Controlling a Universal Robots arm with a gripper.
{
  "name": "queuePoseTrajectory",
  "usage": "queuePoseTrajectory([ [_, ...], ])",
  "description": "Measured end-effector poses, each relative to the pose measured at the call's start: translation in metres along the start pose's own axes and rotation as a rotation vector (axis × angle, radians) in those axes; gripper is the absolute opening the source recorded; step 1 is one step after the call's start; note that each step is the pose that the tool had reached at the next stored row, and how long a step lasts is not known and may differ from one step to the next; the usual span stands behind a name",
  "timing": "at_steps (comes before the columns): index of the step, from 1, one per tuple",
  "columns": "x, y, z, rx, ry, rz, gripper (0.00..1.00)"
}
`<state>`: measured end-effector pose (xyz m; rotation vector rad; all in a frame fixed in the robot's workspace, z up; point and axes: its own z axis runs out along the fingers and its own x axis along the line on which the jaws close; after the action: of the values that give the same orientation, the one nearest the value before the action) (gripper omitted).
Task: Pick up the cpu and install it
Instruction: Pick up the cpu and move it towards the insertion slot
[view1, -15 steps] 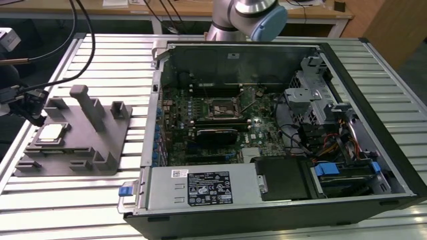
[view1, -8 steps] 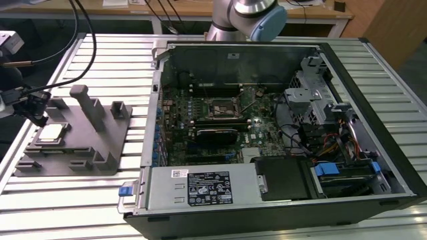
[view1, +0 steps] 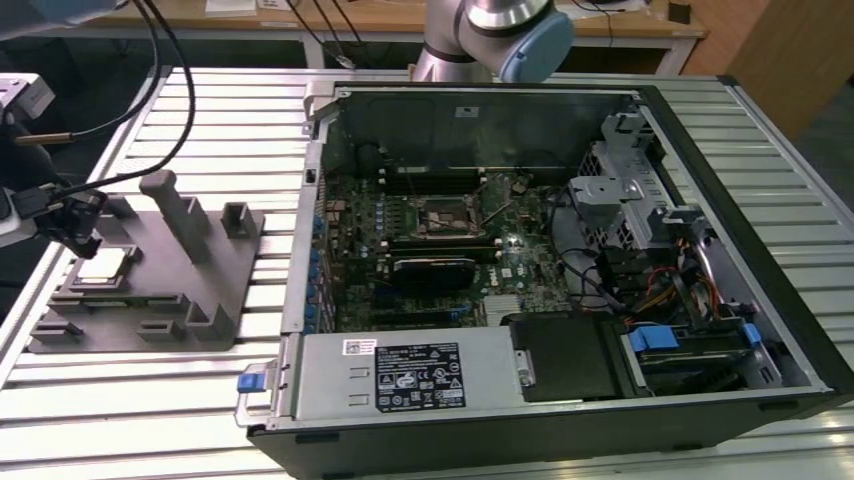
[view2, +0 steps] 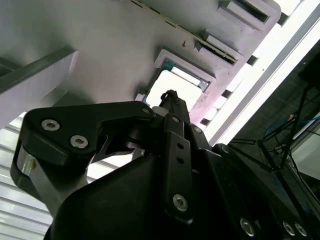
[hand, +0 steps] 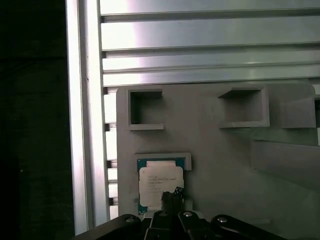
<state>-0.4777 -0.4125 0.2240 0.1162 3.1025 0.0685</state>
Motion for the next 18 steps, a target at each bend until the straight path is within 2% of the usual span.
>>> queuePoseTrajectory([
  [7,0.0042,0.0013,0.0103,-0.0003,0.0004,-0.008,0.11],
  [18,0.0085,0.0086,0.0237,-0.0012,0.0015,-0.033,0.11],
])
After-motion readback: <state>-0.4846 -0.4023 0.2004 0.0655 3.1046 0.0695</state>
